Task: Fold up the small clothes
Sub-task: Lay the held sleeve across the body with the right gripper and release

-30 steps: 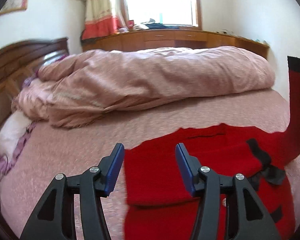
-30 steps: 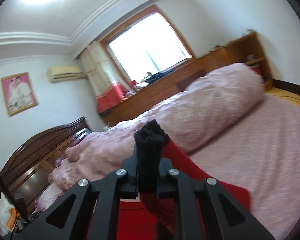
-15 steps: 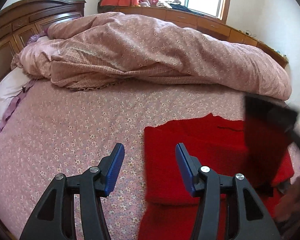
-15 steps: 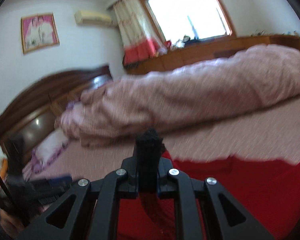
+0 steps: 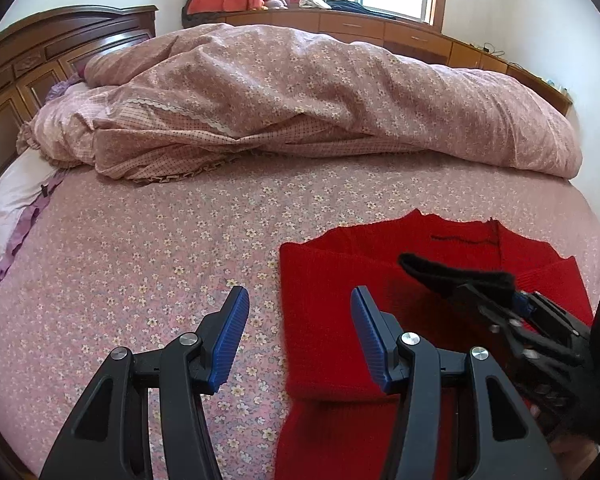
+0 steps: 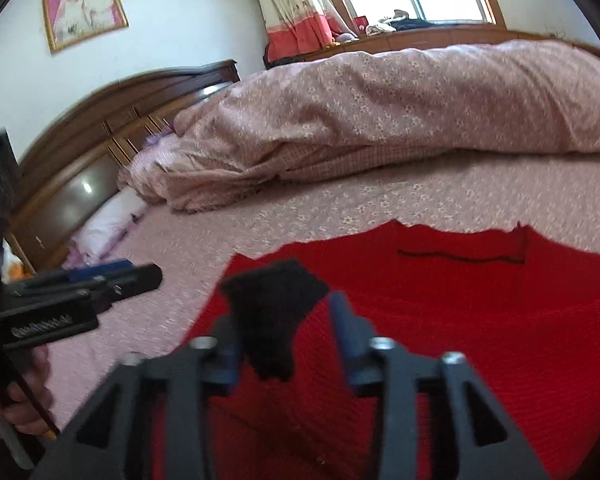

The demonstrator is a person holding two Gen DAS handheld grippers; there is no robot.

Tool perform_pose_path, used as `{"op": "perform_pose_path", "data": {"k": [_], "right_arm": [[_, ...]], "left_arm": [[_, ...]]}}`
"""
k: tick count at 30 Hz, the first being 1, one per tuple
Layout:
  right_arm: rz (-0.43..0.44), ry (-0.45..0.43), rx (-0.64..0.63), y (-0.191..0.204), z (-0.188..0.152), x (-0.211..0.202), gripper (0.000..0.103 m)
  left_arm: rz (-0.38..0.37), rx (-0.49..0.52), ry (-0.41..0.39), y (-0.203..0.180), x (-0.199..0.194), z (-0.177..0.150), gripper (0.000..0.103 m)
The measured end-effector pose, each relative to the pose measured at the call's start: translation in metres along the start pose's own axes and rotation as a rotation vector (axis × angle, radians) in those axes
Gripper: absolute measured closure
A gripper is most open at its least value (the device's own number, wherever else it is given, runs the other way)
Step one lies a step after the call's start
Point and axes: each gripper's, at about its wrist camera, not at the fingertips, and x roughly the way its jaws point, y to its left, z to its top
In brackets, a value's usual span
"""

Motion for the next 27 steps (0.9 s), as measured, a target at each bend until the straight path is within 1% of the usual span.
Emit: {"op": "perform_pose_path", "data": {"k": [1,2,3,4,5,9,12,14,16,19,21,23,25,27], "right_arm": [[0.024,-0.014,0.02,-0.003,0.001,-0.006,0.049],[0.035,-0.023,0.034,-0.005,0.002,-0.01,0.039],[0.05,-0.036,0.052,-0.008,0.004,-0.015,0.035],[0.069,-0.047,0.069,-0.011,0.007,-0.022,0.034],[0.074,-0.053,0.075,-0.014,0.01,-0.026,0.034],[0.025,-0.067,0.082,-0.031,0.016,-0.056,0.034],[-0.019,-0.061,0.087,-0.047,0.017,-0.077,0.034],[-0.047,-0.058,0.082,-0.06,0.017,-0.094,0.034],[-0.097,-0.058,0.088,-0.078,0.018,-0.114,0.034],[-0.15,-0.058,0.122,-0.107,0.016,-0.138,0.034],[-0.186,-0.061,0.142,-0.123,0.012,-0.15,0.034],[-0.202,-0.047,0.178,-0.142,0.005,-0.16,0.034],[-0.205,-0.037,0.197,-0.154,0.0,-0.166,0.034],[-0.216,-0.025,0.197,-0.163,-0.004,-0.17,0.034]], "left_arm": [[-0.002,-0.001,-0.002,0.0,-0.001,0.0,0.056],[-0.002,-0.004,-0.002,0.0,-0.001,0.0,0.056],[-0.004,-0.009,0.001,0.0,-0.001,0.001,0.056],[-0.011,-0.014,0.006,0.001,0.0,0.001,0.056],[-0.015,-0.018,0.009,0.001,0.0,0.001,0.056],[-0.035,-0.024,0.03,0.001,0.003,0.0,0.056],[-0.076,-0.017,0.057,-0.004,0.01,-0.003,0.056],[-0.154,-0.023,0.098,-0.008,0.018,-0.007,0.056],[-0.269,-0.059,0.166,-0.013,0.032,-0.01,0.056],[-0.326,-0.087,0.214,-0.021,0.049,-0.012,0.056],[-0.32,-0.076,0.236,-0.028,0.061,-0.012,0.055],[-0.289,-0.063,0.265,-0.036,0.075,-0.014,0.055],[-0.298,-0.067,0.283,-0.041,0.085,-0.016,0.054],[-0.304,-0.063,0.269,-0.046,0.089,-0.015,0.054]]}}
